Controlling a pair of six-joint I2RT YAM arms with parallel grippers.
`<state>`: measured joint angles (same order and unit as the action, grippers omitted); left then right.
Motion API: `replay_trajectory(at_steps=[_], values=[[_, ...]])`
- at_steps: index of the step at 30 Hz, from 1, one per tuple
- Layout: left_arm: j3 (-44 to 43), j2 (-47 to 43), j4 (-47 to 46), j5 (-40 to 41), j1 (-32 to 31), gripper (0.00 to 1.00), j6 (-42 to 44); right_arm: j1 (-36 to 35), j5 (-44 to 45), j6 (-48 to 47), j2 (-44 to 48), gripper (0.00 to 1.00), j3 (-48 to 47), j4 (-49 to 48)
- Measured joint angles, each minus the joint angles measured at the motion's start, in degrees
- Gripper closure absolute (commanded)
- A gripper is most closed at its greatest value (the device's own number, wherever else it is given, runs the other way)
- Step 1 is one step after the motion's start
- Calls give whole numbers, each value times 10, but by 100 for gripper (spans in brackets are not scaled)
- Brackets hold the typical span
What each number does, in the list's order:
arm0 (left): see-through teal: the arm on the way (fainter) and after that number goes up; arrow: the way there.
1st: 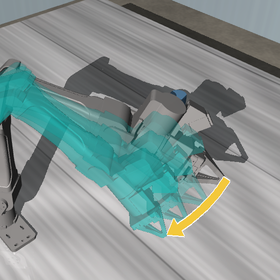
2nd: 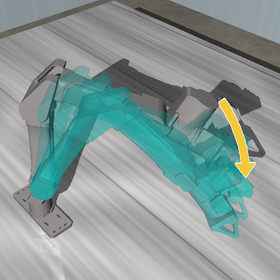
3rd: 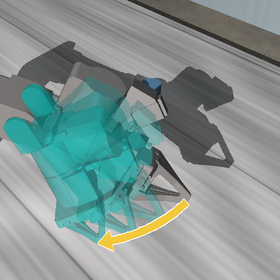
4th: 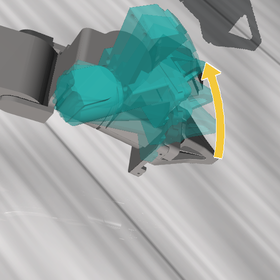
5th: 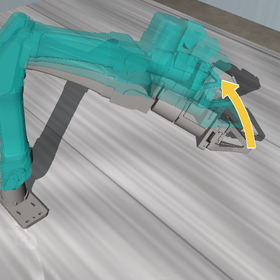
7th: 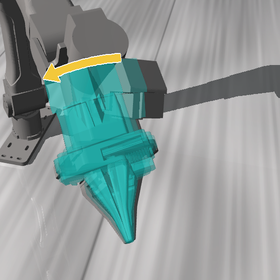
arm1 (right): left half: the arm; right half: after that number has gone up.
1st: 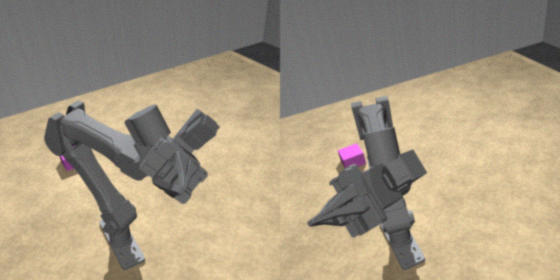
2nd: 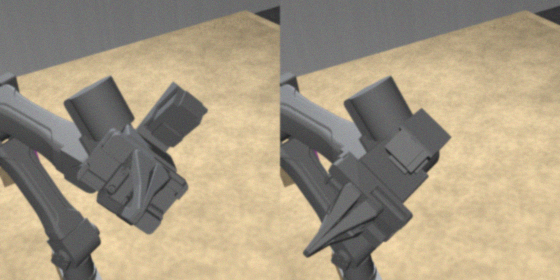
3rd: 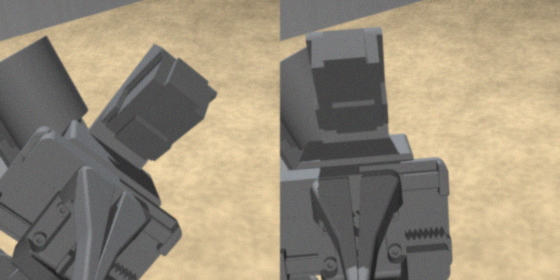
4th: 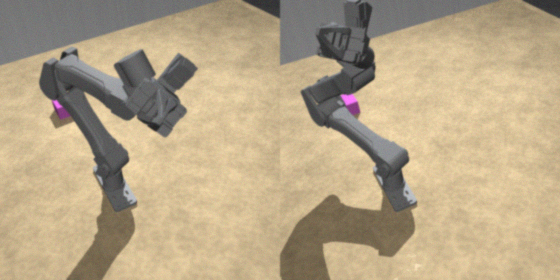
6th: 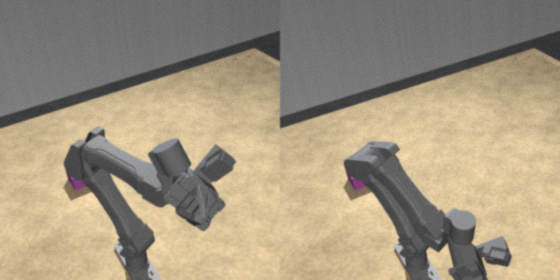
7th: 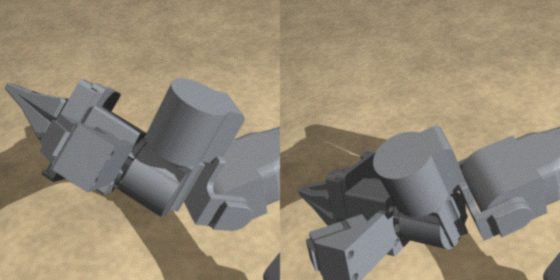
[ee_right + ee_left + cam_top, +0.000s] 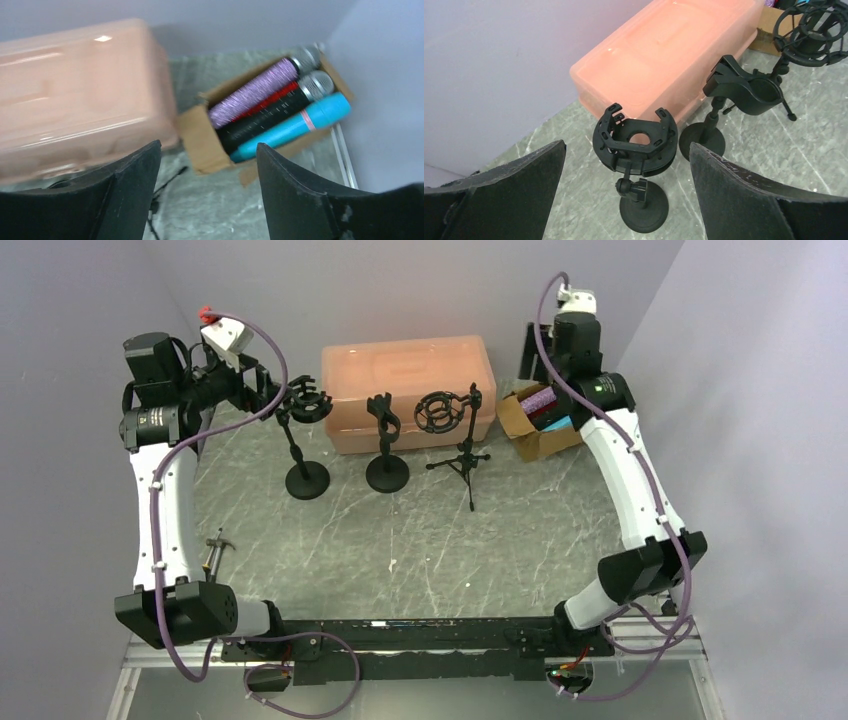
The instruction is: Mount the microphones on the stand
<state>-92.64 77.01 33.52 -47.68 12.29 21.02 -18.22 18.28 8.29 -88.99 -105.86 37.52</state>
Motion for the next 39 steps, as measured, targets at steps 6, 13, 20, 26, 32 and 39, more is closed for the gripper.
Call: replay_trajectory(at_steps=[6,13,20,26,32,39], values=[[-2,0,21,-1,-1,1,-18,79,-19,22,-59,42,62,-14],[15,0,35,5,-6,0,-19,96,-67,23,-150,49,85,-26],[24,1,68,34,-28,1,-17,106,-100,28,-182,55,84,-43],[41,1,73,40,-33,1,-17,110,-102,29,-223,56,84,-52],[62,1,79,40,-33,1,-17,111,-109,28,-245,94,84,-56],[62,-5,79,40,-35,4,-11,111,-111,36,-201,100,153,-95]])
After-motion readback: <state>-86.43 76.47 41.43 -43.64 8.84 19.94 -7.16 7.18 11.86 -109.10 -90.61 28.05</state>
